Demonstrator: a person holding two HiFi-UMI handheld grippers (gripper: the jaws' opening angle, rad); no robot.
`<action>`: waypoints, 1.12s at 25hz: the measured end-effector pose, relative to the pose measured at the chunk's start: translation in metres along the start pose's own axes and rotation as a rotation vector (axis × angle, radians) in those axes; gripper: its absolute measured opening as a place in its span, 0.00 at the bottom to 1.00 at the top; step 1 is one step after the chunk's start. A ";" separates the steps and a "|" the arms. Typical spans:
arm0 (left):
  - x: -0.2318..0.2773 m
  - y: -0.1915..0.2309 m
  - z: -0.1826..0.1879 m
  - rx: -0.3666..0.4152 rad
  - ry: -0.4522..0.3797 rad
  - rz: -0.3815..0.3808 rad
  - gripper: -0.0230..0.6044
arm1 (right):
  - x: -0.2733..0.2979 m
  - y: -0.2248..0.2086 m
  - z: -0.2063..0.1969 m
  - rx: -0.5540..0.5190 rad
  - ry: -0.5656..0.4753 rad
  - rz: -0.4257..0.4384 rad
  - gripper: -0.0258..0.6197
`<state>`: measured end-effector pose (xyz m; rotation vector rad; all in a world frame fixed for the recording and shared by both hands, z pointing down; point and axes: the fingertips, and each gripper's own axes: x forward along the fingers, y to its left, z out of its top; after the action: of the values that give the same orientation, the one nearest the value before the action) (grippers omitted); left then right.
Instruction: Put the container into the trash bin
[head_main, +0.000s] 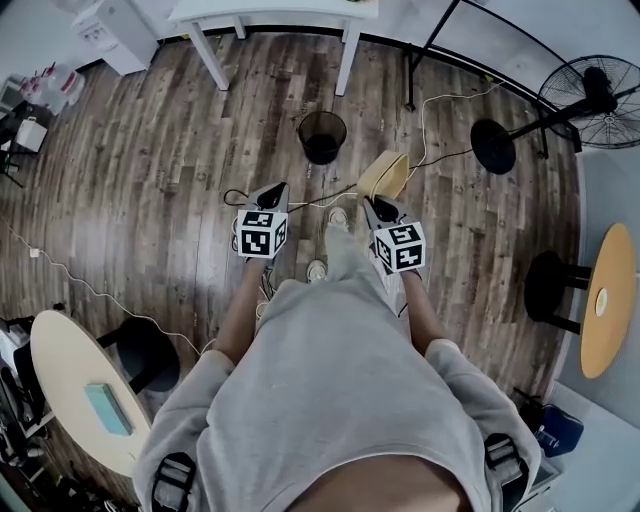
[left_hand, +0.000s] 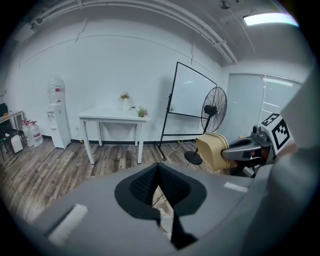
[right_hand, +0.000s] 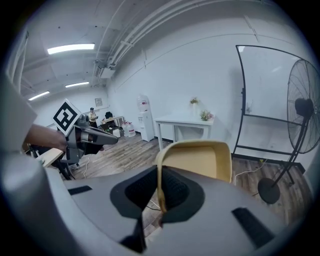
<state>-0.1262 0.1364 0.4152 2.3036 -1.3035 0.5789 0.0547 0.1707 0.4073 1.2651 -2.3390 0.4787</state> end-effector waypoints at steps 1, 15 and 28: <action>0.002 0.002 0.000 -0.002 0.002 0.003 0.05 | 0.003 -0.001 0.001 0.000 0.001 0.004 0.09; 0.061 0.033 0.027 -0.007 0.038 0.018 0.05 | 0.066 -0.040 0.022 0.021 0.014 0.046 0.09; 0.141 0.068 0.086 -0.030 0.071 0.047 0.05 | 0.141 -0.105 0.068 0.026 0.046 0.103 0.09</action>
<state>-0.1070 -0.0403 0.4329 2.2134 -1.3266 0.6460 0.0612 -0.0159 0.4338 1.1368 -2.3747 0.5668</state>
